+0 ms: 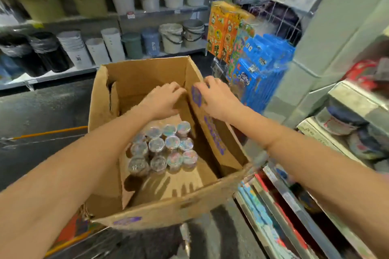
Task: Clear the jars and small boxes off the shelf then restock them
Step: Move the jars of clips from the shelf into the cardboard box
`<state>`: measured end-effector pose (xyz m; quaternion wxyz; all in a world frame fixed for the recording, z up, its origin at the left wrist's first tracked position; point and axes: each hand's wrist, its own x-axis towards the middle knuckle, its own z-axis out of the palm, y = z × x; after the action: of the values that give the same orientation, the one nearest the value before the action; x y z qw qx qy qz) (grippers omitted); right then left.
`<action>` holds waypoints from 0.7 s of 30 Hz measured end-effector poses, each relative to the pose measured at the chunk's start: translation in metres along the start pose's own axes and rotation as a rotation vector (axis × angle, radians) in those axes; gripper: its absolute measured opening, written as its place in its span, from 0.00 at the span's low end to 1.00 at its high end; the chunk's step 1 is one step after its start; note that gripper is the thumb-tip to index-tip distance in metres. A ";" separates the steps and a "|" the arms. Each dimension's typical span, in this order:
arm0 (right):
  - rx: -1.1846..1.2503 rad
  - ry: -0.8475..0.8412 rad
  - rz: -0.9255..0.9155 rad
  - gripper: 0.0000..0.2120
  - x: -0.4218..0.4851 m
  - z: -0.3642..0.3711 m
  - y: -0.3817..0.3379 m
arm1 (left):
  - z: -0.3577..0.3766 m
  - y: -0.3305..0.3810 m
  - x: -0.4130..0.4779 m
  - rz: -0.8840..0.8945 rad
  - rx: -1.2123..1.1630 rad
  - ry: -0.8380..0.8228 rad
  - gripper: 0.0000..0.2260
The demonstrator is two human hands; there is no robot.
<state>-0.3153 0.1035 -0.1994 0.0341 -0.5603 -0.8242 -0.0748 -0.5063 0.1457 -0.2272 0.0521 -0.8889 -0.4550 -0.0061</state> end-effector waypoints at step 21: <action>-0.340 0.250 0.696 0.26 -0.354 -0.224 0.137 | -0.236 0.349 0.048 0.791 -0.285 0.524 0.24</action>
<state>-0.0639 -0.2080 -0.0168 0.0642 -0.7900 -0.5507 -0.2617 -0.1874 -0.0414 -0.0197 0.0411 -0.9604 -0.0491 -0.2713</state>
